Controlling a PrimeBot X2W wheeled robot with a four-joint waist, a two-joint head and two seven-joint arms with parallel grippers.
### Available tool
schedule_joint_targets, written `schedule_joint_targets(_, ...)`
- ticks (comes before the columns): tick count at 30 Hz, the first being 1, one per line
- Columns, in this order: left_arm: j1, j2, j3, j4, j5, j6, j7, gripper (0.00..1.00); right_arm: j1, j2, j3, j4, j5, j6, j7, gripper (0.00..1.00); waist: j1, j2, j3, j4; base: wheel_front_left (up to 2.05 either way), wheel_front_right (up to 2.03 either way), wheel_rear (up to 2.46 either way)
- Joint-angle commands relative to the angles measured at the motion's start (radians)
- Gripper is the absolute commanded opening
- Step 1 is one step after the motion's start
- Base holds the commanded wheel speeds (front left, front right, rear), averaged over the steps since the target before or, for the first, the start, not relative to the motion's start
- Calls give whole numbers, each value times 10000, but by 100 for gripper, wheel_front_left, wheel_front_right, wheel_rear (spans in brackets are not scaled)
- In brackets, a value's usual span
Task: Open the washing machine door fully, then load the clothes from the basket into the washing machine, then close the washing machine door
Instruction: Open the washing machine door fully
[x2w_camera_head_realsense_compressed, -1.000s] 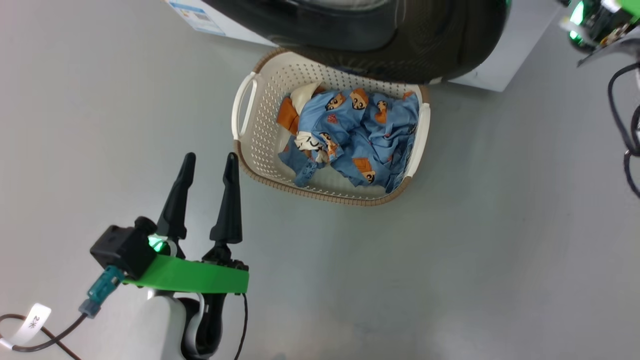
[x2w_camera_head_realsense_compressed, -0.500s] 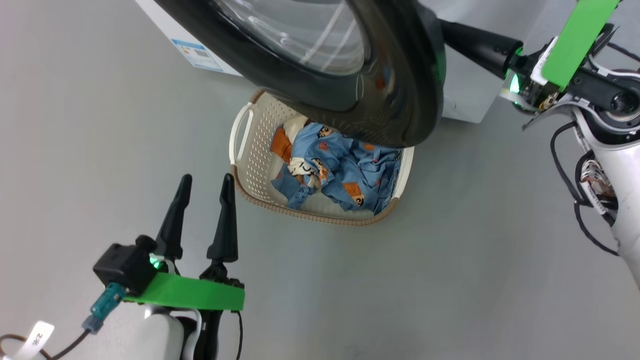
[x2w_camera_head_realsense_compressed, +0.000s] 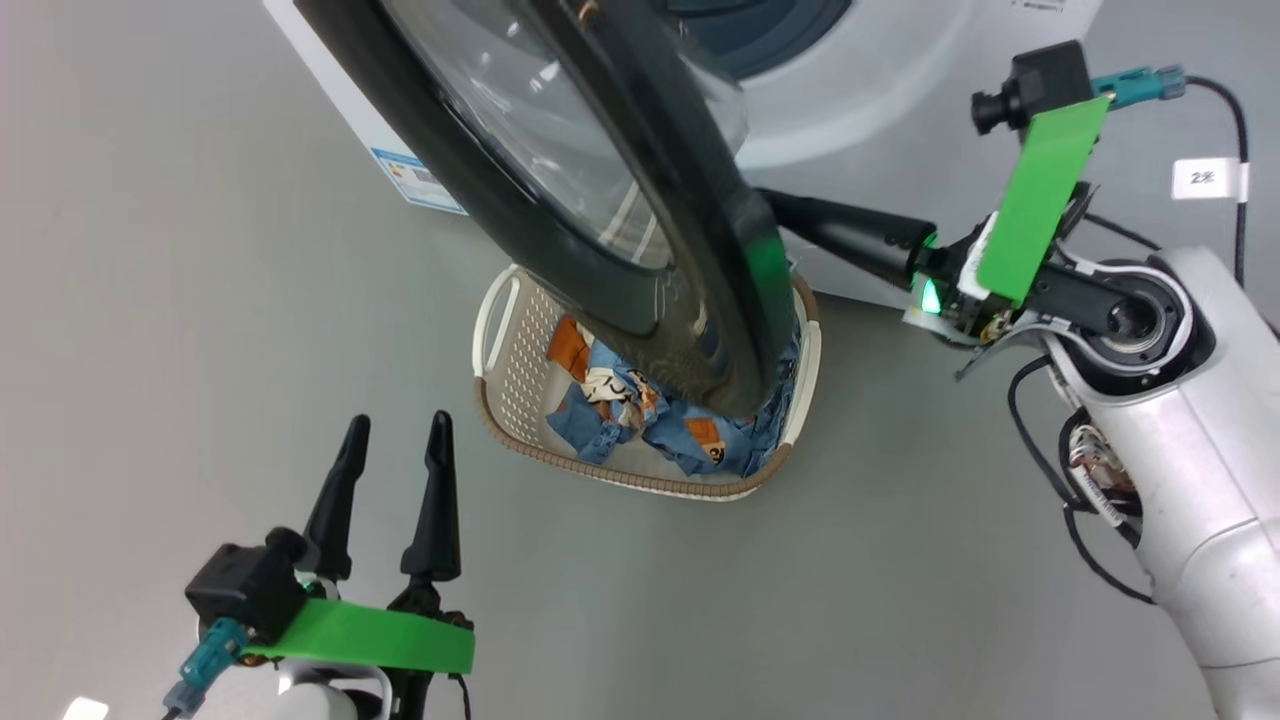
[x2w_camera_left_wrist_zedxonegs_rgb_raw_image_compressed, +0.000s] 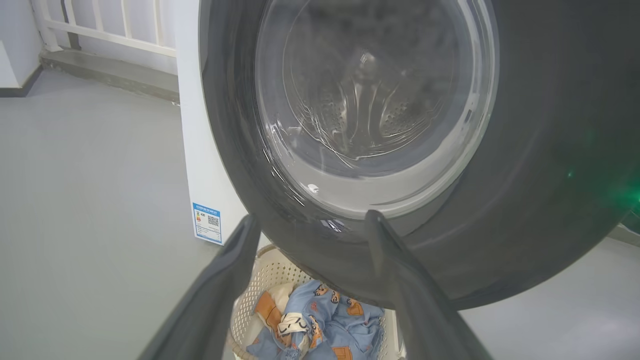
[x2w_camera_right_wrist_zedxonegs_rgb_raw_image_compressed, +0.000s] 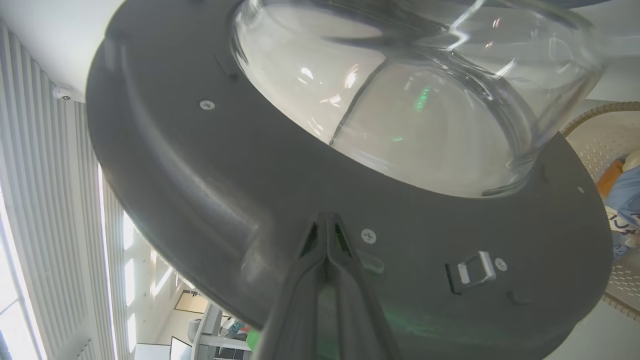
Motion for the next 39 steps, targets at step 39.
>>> schedule_joint_targets(39, 333, 204, 471, -129, 71, -69, -63, 100, 1276, 1444, 769, -457, -310, 77, 581, 0, 1, 0, -749, 673, 0, 0, 0)
